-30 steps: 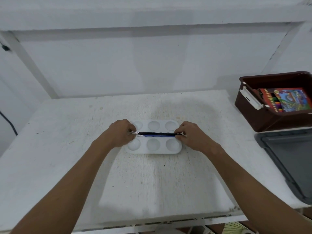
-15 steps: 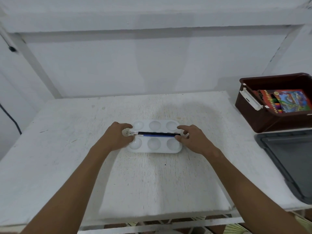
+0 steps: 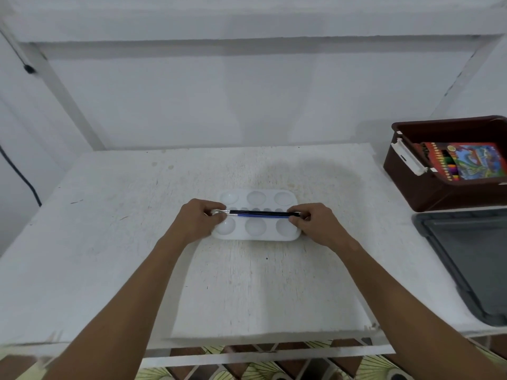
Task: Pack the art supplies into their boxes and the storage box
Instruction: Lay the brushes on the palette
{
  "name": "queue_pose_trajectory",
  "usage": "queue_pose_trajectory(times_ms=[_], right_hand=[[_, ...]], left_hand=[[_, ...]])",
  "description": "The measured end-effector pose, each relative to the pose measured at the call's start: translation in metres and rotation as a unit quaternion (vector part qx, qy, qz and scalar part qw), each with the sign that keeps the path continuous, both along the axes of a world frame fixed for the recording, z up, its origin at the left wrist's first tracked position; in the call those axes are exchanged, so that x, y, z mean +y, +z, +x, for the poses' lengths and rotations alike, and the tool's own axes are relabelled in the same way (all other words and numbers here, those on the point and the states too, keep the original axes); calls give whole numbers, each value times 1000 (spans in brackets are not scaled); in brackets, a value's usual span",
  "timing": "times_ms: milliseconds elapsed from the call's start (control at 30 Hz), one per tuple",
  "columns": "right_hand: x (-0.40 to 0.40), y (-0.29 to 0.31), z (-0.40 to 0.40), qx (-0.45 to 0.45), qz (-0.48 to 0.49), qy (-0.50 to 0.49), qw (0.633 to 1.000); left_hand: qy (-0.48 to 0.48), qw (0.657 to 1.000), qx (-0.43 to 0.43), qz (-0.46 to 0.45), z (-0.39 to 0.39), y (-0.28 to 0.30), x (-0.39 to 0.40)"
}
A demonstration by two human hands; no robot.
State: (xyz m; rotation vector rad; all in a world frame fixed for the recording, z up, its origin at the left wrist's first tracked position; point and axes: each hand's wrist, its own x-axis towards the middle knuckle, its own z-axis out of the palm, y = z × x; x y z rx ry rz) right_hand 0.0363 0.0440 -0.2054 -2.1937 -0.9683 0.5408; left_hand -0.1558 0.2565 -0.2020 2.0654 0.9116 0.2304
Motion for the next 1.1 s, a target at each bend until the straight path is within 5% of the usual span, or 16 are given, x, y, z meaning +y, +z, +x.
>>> queue_pose_trajectory(times_ms=[200,567,1100], right_hand=[[-30,24,28,21,40,-28,999],[-162,147,174,-88,112,-76,987],[-282,135,354,-173,-75,-61,980]], left_hand=[[-8,1000,-22,13,26,27,-22],[-102,990,-98,29,189,144,-131],[-120,983,22,139,400,126,-272]])
